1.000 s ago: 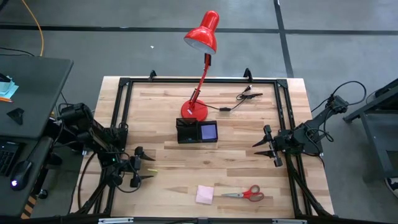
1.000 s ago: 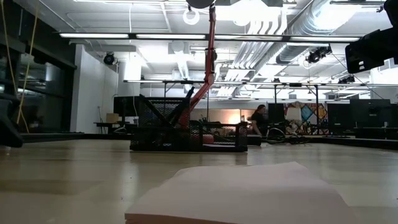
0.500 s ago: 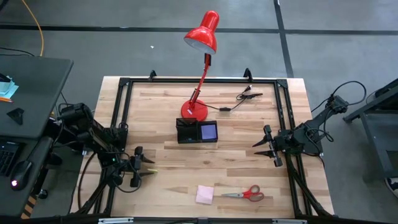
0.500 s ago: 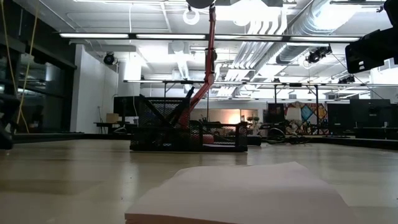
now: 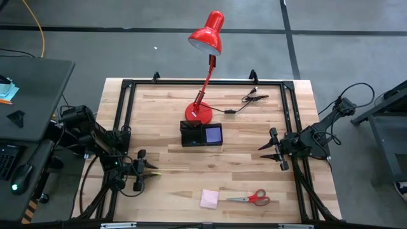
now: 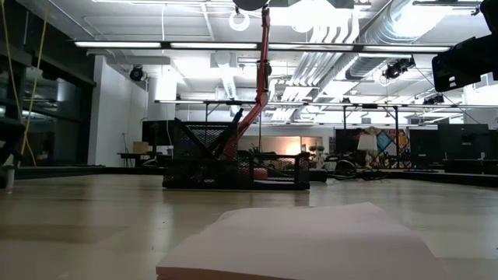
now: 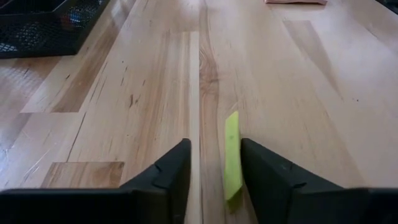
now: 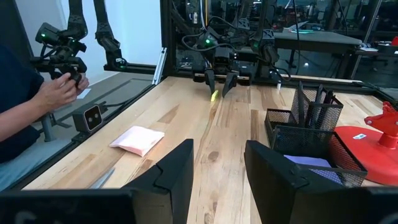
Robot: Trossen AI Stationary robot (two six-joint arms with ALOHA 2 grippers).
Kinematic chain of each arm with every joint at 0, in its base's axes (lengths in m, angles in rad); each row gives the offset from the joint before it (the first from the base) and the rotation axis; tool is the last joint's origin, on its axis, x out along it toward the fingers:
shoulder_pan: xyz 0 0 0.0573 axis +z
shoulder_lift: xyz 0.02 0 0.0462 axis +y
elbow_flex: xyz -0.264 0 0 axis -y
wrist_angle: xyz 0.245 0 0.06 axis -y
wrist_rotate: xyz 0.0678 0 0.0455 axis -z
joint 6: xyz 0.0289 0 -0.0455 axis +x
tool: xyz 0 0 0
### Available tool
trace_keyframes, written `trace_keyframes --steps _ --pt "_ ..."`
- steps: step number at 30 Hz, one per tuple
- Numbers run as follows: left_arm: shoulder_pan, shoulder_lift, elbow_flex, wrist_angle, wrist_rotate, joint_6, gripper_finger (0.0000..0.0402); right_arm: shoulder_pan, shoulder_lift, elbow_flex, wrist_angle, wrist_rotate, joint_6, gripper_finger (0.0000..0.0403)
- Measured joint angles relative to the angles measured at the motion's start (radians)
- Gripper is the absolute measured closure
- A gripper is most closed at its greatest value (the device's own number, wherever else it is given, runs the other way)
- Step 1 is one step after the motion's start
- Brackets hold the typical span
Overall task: Pick and place office supplies into organizer
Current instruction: Put the green eraser into the black desk organizer
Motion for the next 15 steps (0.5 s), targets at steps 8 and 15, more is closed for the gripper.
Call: trace_keyframes --steps 8,15 --pt "0.0 0.0 0.0 0.003 -0.007 -0.001 0.0358 0.0 0.0 0.0 0.0 0.0 0.0 0.0269" --pt "0.0 0.0 0.0 0.013 -0.016 0.0 0.0386 0.0 0.0 0.0 0.0 0.0 0.0 0.0269"
